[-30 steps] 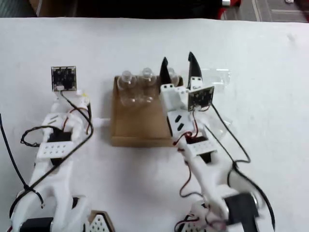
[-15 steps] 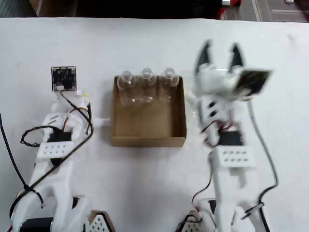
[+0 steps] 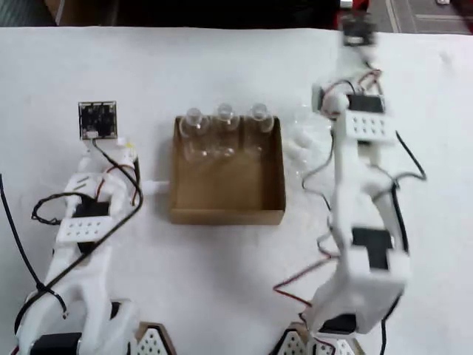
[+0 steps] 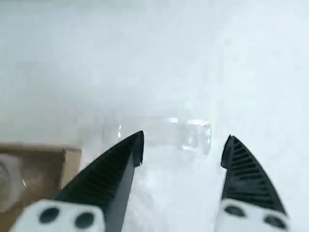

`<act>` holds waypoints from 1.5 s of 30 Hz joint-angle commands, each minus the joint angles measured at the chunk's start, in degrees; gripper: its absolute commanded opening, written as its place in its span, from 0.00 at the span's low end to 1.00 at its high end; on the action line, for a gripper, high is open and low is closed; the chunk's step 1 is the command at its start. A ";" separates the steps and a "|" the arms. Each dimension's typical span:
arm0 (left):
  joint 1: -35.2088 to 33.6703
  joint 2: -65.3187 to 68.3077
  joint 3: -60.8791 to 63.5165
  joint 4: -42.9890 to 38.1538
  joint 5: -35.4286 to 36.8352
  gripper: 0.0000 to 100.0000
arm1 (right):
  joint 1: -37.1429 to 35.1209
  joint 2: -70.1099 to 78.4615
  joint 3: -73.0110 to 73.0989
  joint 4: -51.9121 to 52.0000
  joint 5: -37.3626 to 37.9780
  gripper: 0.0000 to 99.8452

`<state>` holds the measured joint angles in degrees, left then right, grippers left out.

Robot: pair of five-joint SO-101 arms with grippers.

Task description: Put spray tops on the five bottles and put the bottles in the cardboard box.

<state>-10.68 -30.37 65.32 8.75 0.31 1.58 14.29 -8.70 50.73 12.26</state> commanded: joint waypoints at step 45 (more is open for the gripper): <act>0.57 -0.31 -1.58 -1.67 -3.34 0.02 | 2.77 57.36 -74.11 41.27 60.75 0.04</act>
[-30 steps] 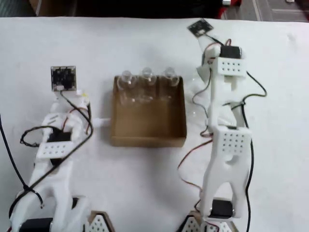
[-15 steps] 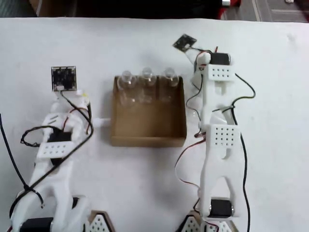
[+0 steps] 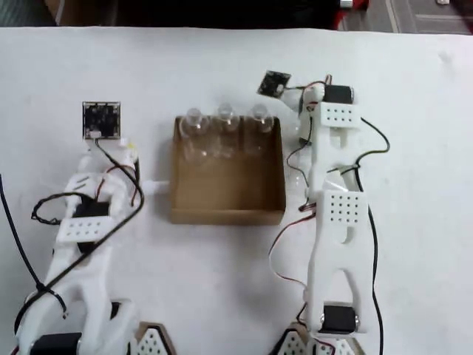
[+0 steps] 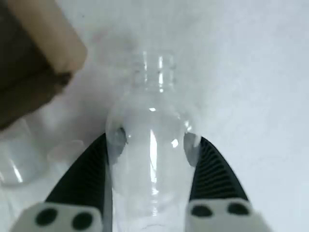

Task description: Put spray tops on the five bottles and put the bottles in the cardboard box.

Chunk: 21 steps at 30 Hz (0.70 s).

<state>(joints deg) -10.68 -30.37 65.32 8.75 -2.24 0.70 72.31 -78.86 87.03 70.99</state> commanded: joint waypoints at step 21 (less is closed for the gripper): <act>0.57 -0.31 -1.41 -1.67 -0.97 0.02 | 26.15 -7.25 -15.38 12.00 3.25 0.02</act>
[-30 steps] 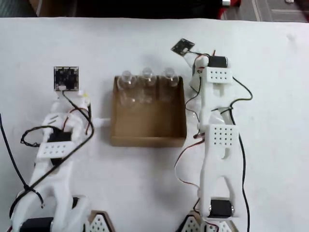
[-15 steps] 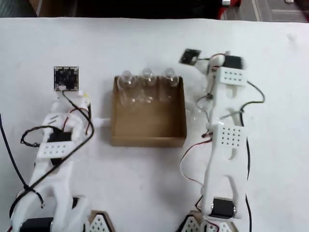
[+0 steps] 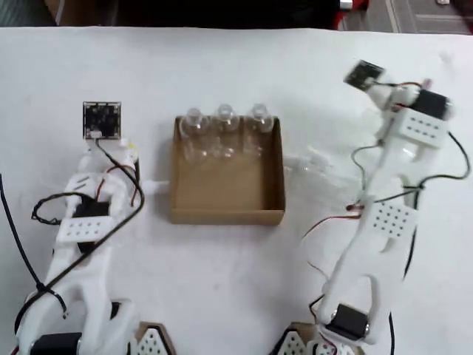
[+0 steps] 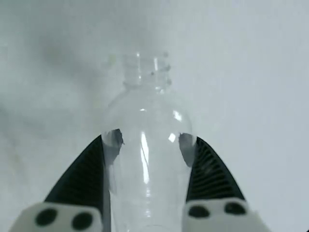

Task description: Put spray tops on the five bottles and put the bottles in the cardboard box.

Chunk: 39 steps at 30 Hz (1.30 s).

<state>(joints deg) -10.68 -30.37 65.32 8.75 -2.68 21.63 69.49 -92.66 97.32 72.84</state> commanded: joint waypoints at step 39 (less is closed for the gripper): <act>0.22 -0.31 -1.23 -1.67 -0.70 0.02 | 12.00 -64.04 72.70 -20.79 -29.80 0.02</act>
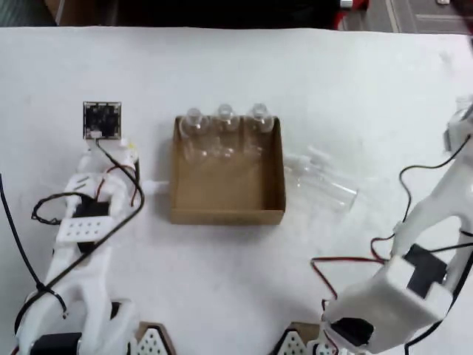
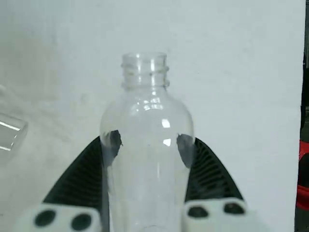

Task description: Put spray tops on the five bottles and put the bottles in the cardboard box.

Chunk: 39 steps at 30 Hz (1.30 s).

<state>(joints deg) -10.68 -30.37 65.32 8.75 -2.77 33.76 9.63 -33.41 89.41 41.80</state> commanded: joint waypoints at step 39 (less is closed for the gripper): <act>0.48 -0.31 -1.41 -1.67 -0.62 0.02 | -2.15 -4.35 64.00 -58.86 16.88 0.29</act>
<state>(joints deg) -10.68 -30.37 65.32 8.75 -2.77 32.00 8.57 30.95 31.74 58.15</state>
